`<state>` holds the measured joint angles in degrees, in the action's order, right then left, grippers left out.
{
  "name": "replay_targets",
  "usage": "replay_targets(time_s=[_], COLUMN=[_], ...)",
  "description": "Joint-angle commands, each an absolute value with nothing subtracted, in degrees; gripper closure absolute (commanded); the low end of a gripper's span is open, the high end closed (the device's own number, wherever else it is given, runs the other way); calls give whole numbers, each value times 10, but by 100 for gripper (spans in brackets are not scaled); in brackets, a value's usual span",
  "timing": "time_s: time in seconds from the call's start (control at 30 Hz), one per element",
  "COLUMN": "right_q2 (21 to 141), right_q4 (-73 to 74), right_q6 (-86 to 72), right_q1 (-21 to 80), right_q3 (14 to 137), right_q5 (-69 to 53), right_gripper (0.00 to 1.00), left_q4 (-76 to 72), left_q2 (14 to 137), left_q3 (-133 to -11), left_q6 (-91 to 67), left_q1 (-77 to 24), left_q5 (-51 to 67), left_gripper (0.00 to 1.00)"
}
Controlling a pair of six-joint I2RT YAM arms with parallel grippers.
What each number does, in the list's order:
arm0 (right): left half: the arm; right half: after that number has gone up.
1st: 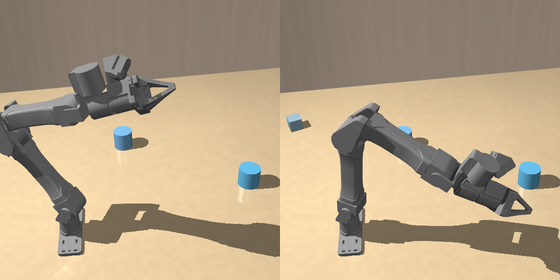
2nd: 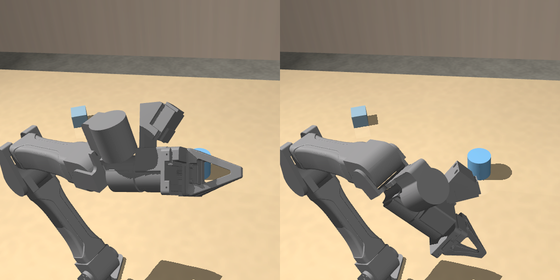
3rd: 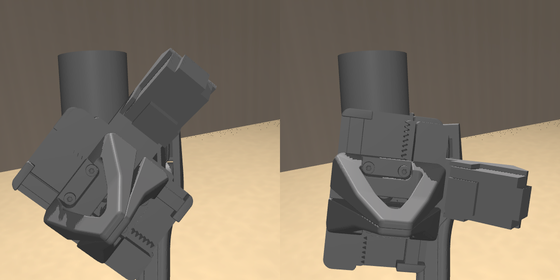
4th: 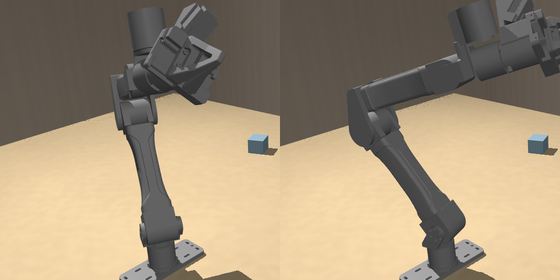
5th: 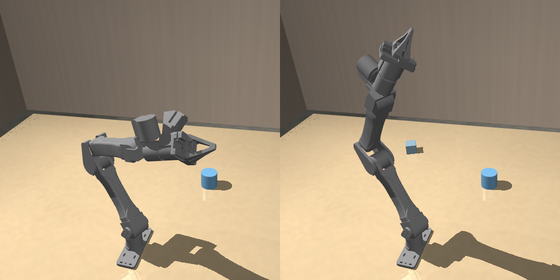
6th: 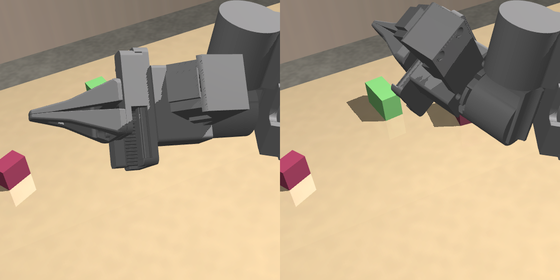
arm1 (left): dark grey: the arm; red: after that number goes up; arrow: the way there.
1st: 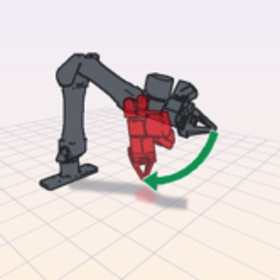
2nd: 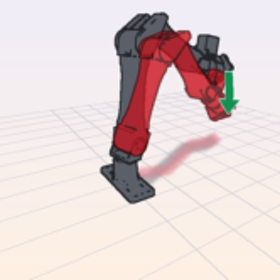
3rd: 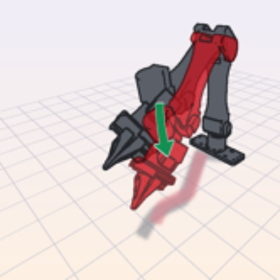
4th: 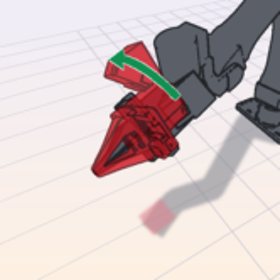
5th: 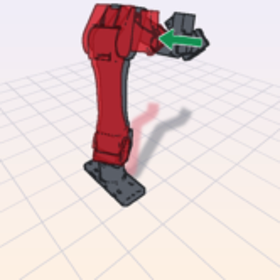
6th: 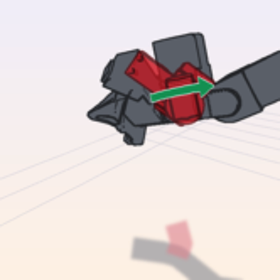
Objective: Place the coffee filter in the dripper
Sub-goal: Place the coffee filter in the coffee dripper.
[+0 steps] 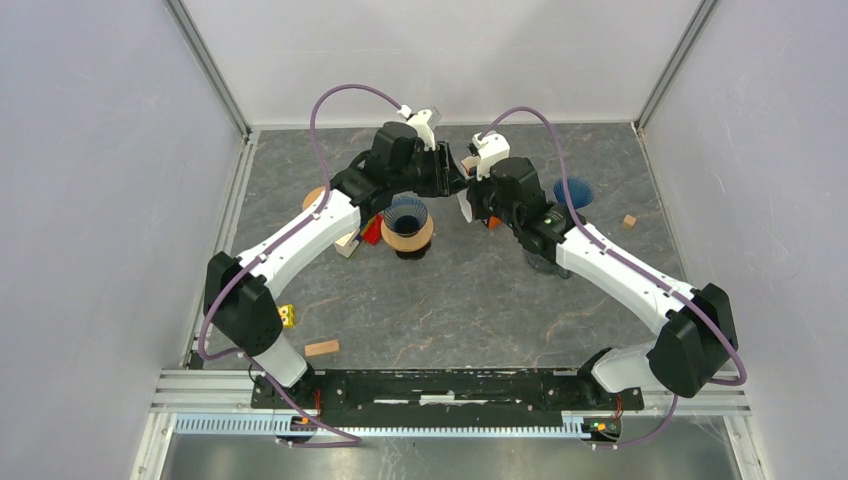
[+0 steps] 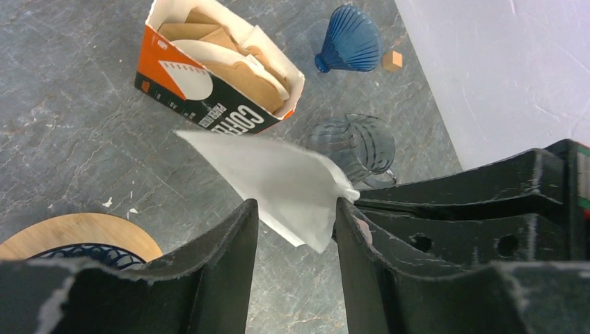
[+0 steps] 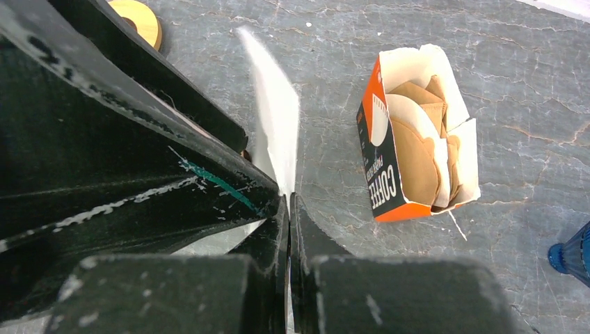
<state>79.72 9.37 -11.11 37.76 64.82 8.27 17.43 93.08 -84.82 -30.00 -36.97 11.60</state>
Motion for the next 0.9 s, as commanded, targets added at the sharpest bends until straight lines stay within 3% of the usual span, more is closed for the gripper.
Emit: replay_targets(time_s=[0.0, 0.73, 0.87], right_q2=[797, 781, 781], right_q4=[72, 71, 73], right_q6=[-111, -100, -102], right_q1=[379, 379, 379], right_q3=[659, 650, 654], right_q5=[95, 116, 122], right_gripper=[100, 100, 100], left_q4=[155, 152, 139], left_q2=[904, 893, 886], left_q3=[-832, -824, -819], left_q6=[-266, -211, -218], left_q1=[-370, -376, -376], left_q5=[108, 76, 103], left_gripper=[48, 62, 58])
